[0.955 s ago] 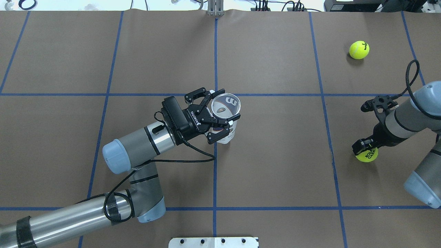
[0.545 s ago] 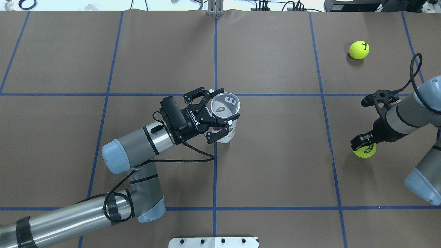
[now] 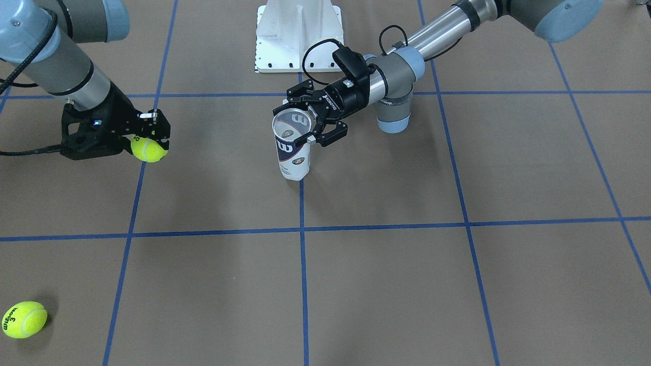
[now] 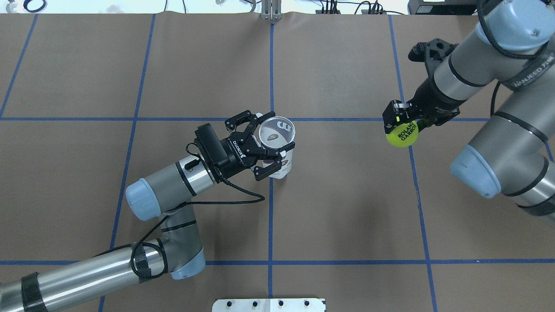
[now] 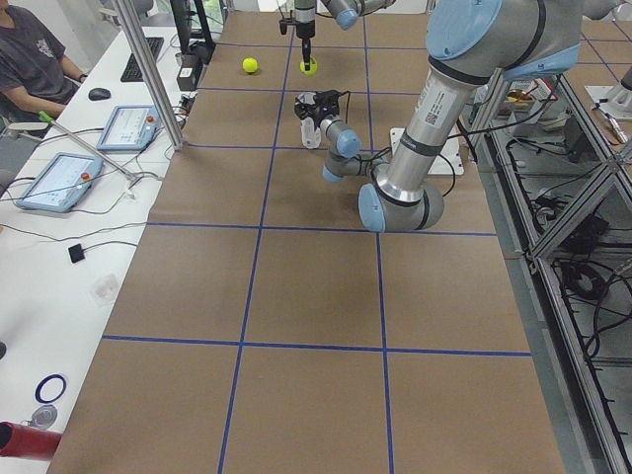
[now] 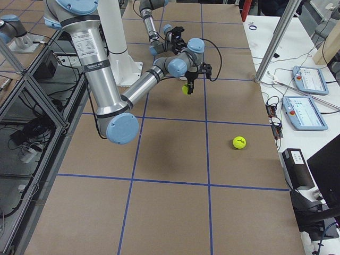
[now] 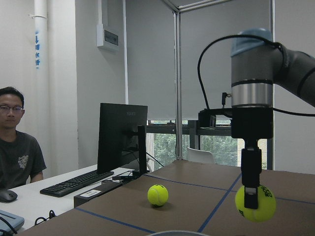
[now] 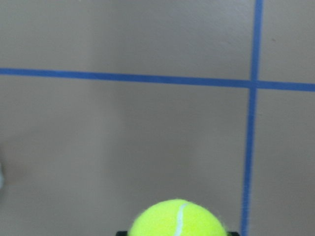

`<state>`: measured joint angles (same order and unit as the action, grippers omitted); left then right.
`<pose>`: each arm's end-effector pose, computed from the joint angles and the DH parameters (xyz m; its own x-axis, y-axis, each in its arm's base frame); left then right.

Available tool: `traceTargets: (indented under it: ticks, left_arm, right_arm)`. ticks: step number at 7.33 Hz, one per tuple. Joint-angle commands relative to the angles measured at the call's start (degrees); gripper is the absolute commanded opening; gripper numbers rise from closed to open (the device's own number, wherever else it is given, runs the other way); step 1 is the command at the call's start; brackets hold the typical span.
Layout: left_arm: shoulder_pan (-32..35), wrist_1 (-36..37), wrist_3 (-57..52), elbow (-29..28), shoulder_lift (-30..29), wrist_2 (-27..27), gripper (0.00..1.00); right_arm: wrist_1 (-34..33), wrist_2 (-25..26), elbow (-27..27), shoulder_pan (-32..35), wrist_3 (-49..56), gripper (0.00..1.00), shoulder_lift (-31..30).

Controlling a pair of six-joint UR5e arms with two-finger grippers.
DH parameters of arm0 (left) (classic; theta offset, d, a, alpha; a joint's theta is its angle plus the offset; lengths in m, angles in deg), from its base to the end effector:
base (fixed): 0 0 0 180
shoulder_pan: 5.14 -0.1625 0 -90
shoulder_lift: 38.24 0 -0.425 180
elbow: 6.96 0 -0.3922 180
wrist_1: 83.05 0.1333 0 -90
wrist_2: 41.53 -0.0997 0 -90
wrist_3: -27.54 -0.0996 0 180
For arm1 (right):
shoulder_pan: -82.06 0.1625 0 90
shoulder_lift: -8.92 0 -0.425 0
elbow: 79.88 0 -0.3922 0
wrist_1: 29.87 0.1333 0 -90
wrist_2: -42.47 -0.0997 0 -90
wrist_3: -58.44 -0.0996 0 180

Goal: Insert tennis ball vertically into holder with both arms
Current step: 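Carry the ball with the right gripper over the tube's open top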

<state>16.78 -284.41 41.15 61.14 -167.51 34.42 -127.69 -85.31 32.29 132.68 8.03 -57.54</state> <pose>0.5501 -0.3911 0.2362 0.3862 0.8609 -0.3312 0.6907 -0.0319 0.7225 -0.3062 -0.4869 0.2723 0.6231 -0.0348 0.7814 0.0323 0.9993 0.0188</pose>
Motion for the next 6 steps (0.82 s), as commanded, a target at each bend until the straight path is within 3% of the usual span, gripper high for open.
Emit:
traceTargets:
  ticks: [1, 6]
  left_arm:
    - [0.0, -0.2, -0.4, -0.1, 0.2, 0.0, 0.84]
    - [0.0, -0.2, -0.4, -0.2, 0.3, 0.0, 0.84]
  right_arm:
    - [-5.4, 0.4, 1.0, -0.6, -3.8, 0.00, 7.3]
    - [-5.4, 4.0, -2.7, -7.0, -19.1, 0.00, 20.3]
